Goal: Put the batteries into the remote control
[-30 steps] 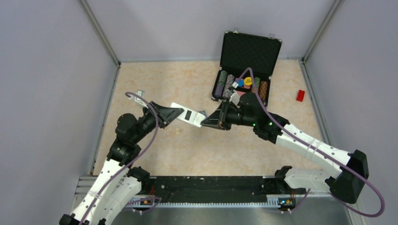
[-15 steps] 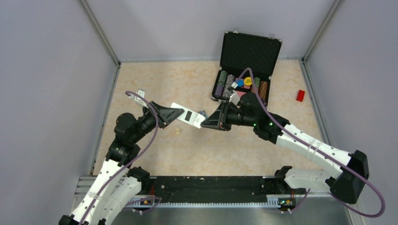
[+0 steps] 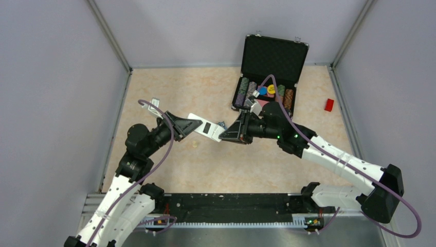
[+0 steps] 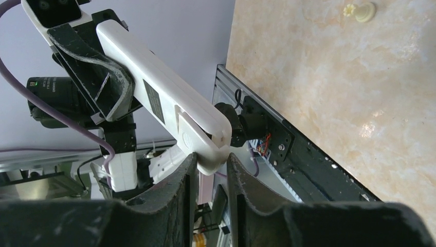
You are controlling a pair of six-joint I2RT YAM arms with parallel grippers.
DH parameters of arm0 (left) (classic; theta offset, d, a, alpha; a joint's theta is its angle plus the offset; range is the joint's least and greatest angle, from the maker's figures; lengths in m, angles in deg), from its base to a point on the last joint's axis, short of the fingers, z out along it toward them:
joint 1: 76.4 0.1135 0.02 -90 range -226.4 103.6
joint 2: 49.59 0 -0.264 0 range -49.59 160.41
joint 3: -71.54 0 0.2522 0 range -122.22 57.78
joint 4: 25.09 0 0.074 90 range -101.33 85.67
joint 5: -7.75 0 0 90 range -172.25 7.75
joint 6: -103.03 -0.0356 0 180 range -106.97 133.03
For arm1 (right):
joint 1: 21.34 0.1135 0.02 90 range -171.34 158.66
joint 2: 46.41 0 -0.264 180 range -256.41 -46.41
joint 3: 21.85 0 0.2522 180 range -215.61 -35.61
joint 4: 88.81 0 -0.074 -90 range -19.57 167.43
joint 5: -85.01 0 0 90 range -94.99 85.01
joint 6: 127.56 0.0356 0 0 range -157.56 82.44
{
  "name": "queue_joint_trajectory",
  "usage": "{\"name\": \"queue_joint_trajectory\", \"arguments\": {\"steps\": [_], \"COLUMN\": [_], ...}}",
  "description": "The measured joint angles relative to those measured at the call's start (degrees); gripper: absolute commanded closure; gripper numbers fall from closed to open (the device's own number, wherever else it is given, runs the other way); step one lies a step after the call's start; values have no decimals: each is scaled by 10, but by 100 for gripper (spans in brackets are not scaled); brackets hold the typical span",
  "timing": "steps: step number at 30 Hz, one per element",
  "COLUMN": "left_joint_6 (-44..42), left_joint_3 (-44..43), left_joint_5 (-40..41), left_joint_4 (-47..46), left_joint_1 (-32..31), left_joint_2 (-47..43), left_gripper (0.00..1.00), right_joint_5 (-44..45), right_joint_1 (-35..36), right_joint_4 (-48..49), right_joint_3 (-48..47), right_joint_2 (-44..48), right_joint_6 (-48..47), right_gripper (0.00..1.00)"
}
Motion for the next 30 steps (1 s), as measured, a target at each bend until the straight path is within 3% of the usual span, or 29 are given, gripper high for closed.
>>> {"name": "queue_joint_trajectory", "arguments": {"steps": [8,16,30], "left_joint_6": [2,-2,-53], "left_joint_3": [0,0,-17], "left_joint_5": [-9,-7,-17], "left_joint_4": [0,1,38], "left_joint_1": [-2,-2,-2], "left_joint_2": [9,11,11], "left_gripper": [100,100,100], "right_joint_5": [0,-1,-11], "right_joint_1": [1,1,1], "right_joint_4": [8,5,-32], "right_joint_3": [0,0,-18], "right_joint_2": [-9,-13,-29], "right_joint_6": [0,-2,-24], "right_gripper": [69,91,100]}}
